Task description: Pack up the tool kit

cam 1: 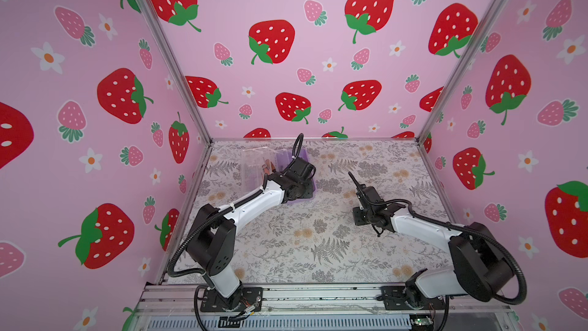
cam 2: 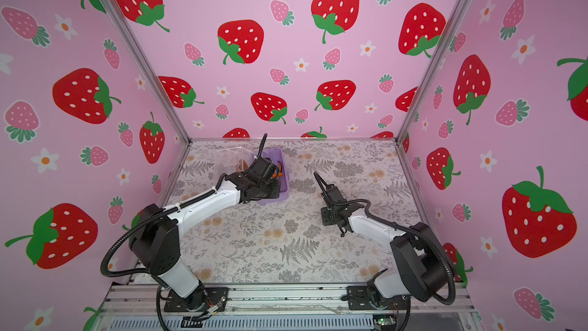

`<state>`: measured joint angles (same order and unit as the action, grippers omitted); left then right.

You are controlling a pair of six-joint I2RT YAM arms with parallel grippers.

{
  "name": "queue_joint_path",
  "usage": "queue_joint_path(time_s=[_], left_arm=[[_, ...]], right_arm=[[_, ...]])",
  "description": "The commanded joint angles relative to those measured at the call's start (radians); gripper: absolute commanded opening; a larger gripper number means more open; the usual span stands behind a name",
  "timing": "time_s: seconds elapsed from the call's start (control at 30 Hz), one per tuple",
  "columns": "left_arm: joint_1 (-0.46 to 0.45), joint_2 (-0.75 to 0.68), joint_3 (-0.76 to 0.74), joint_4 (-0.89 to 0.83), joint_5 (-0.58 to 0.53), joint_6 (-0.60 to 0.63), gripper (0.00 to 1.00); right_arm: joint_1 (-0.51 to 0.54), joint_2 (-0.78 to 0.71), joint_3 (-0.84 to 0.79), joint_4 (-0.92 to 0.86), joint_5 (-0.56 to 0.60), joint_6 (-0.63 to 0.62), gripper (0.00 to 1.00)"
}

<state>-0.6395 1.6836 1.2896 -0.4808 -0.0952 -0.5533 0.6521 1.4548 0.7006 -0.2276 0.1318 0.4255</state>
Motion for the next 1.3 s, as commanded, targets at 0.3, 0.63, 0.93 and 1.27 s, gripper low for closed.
queue_joint_path(time_s=[0.3,0.63,0.93,1.27], left_arm=[[0.000,-0.039,-0.020,-0.004,-0.001,-0.014,0.42],[0.001,-0.013,-0.003,-0.004,0.014,-0.016,0.42],[0.004,-0.013,-0.008,-0.010,0.018,-0.017,0.42],[0.004,-0.009,-0.007,-0.009,0.025,-0.022,0.42]], right_arm=[[-0.005,0.113,-0.012,0.059,-0.098,-0.044,0.41],[-0.019,0.021,0.033,0.029,-0.078,-0.073,0.40],[-0.079,0.102,0.068,0.022,-0.037,-0.108,0.40],[-0.078,0.094,0.010,0.063,-0.109,-0.074,0.30]])
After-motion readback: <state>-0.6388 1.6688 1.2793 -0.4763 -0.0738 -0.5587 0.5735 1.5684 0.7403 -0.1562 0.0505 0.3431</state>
